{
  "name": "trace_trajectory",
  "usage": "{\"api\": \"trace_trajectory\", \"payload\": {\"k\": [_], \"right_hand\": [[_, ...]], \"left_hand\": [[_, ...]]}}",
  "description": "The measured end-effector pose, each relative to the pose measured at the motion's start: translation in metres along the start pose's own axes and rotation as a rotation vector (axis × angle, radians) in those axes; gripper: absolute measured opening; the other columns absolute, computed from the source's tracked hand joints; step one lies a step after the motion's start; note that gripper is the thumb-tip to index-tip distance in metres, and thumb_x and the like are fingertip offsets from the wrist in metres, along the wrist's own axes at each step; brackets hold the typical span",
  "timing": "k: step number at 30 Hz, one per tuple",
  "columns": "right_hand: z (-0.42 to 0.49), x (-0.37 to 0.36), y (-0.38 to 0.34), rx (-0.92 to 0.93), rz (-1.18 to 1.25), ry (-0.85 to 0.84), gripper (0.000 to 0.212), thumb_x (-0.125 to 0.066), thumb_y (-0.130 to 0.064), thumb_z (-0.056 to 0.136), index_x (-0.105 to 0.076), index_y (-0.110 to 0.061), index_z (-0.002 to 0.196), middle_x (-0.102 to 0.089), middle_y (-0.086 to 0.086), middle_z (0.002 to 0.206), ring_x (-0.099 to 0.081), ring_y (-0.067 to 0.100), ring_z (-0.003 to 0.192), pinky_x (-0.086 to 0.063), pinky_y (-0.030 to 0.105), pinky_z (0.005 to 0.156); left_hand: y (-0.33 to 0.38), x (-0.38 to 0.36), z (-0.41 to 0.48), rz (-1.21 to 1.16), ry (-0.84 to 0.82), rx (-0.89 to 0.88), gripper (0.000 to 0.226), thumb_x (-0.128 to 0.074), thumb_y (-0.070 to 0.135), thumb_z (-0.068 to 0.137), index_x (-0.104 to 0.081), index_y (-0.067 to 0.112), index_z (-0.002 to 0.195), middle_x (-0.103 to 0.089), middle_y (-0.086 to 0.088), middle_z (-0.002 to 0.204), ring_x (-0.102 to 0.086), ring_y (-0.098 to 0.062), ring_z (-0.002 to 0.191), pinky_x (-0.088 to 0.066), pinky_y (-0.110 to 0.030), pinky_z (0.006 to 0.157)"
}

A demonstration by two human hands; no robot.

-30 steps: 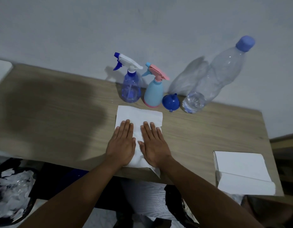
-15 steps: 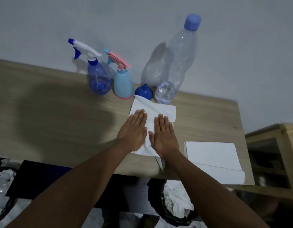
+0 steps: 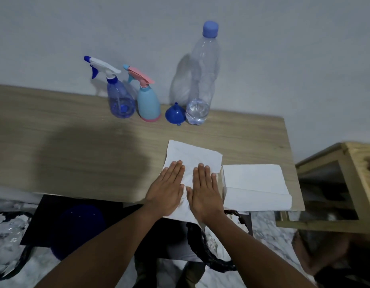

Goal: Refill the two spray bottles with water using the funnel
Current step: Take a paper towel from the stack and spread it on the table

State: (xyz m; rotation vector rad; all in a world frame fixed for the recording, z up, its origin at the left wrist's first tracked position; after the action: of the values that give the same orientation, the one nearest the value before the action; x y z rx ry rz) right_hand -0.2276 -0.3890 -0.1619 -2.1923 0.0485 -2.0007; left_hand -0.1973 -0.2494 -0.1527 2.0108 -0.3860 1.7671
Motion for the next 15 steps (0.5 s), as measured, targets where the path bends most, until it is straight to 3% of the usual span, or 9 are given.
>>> {"api": "trace_trajectory", "payload": {"k": [7, 15], "right_hand": [[-0.005, -0.004, -0.033, 0.093, -0.048, -0.088, 0.068, -0.018, -0.046, 0.104, -0.01, -0.003, 0.157, 0.0, 0.015, 0.166, 0.004, 0.032, 0.154, -0.004, 0.052, 0.12], [0.031, -0.014, -0.135, 0.206, -0.03, -0.119, 0.068, -0.021, -0.045, 0.104, -0.022, -0.001, 0.155, -0.012, 0.018, 0.164, -0.01, 0.035, 0.153, -0.01, 0.054, 0.118]], "left_hand": [[-0.023, 0.002, -0.039, -0.024, 0.026, 0.066, 0.059, -0.024, 0.034, 0.103, -0.024, 0.004, 0.153, -0.017, -0.011, 0.163, -0.013, -0.022, 0.152, -0.017, -0.04, 0.119], [-0.123, 0.01, -0.081, -0.034, 0.047, 0.188, 0.06, -0.023, 0.036, 0.103, -0.024, 0.005, 0.153, -0.018, -0.011, 0.163, -0.015, -0.022, 0.151, -0.014, -0.038, 0.12]]}}
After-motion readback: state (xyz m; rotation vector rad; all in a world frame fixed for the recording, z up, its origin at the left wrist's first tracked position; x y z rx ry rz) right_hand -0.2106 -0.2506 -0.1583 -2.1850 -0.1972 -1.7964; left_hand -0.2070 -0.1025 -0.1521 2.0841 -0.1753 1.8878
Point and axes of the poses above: each hand's wrist, its own z-axis towards the middle knuckle, its own x-axis out of the back of the hand, y = z × x, the point moved 4 cm from there along z, towards the middle knuckle
